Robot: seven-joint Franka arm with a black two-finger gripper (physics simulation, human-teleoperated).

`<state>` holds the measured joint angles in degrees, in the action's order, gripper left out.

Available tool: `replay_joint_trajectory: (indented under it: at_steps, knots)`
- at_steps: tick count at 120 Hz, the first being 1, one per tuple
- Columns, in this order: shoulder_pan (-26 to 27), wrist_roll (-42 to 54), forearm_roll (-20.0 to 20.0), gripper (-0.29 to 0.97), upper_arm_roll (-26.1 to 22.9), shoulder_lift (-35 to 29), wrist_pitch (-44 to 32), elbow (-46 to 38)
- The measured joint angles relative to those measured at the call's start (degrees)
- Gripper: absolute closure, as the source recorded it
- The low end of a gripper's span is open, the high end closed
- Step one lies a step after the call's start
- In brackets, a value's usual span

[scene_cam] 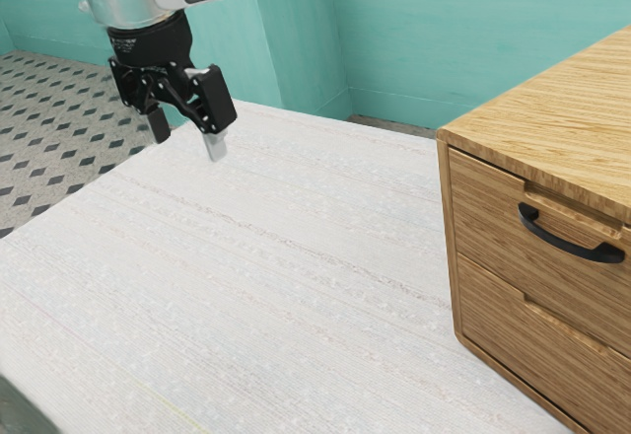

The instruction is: Pull the drawer handle with one arm to open the drawer

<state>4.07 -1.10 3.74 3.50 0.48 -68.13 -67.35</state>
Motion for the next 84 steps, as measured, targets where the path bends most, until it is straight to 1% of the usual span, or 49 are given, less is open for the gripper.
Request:
replay_joint_trajectory:
  at_steps: [10, 20, 30, 34, 39, 41, 44, 49, 55, 59, 70, 77, 84]
  knots:
    - [0.16, -0.75, -0.22, 0.00, 0.11, 0.27, -2.70, -0.08]
    - [-0.76, -1.43, 2.59, 0.00, -1.19, 0.34, -3.69, -0.21]
    - [-1.84, -0.38, 3.59, 0.00, -2.52, 0.44, -5.69, 0.00]
    - [-2.67, 1.69, 2.62, 0.00, -3.36, 0.48, -7.79, -0.10]
    - [-3.43, 5.73, -0.51, 0.00, -4.04, 0.43, -10.78, -1.03]
    - [-4.25, 7.50, -1.19, 0.00, -4.92, 0.12, -12.17, -1.87]
    - [-5.74, 10.05, -0.98, 0.00, -6.60, -0.67, -14.11, -3.24]
    - [-8.30, 13.97, 0.96, 0.00, -9.55, -2.26, -16.88, -5.74]
    - [-9.11, 18.33, 2.91, 0.00, -11.85, -3.92, -19.62, -7.71]
    - [-8.10, 21.05, 3.88, 0.00, -13.58, -4.98, -21.54, -9.73]
    - [0.07, 27.96, 5.54, 0.00, -17.33, -5.78, -26.03, -12.78]
    - [1.98, 32.37, 6.12, 0.00, -20.75, -5.58, -28.50, -13.16]
    - [3.12, 36.45, 6.07, 0.00, -22.19, -5.47, -30.52, -13.33]
